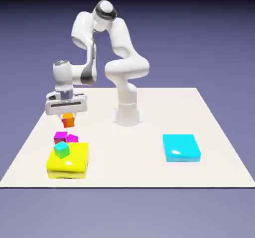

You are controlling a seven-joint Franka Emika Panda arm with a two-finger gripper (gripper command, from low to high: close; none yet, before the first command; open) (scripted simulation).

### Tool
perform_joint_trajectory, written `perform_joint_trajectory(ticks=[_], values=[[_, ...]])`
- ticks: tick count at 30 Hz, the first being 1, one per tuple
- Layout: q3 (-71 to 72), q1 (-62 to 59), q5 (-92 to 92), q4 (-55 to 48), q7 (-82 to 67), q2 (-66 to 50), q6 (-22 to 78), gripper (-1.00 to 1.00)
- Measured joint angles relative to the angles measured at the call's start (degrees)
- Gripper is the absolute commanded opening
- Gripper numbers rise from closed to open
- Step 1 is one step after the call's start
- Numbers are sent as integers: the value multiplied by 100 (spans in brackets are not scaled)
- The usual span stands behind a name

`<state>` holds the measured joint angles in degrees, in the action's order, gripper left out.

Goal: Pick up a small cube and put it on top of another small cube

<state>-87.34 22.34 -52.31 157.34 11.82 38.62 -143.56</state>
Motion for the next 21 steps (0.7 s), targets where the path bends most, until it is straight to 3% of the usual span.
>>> perform_joint_trajectory(ticks=[21], values=[[-3497,4357,4581,260,-3226,-2460,-2501,-100]])
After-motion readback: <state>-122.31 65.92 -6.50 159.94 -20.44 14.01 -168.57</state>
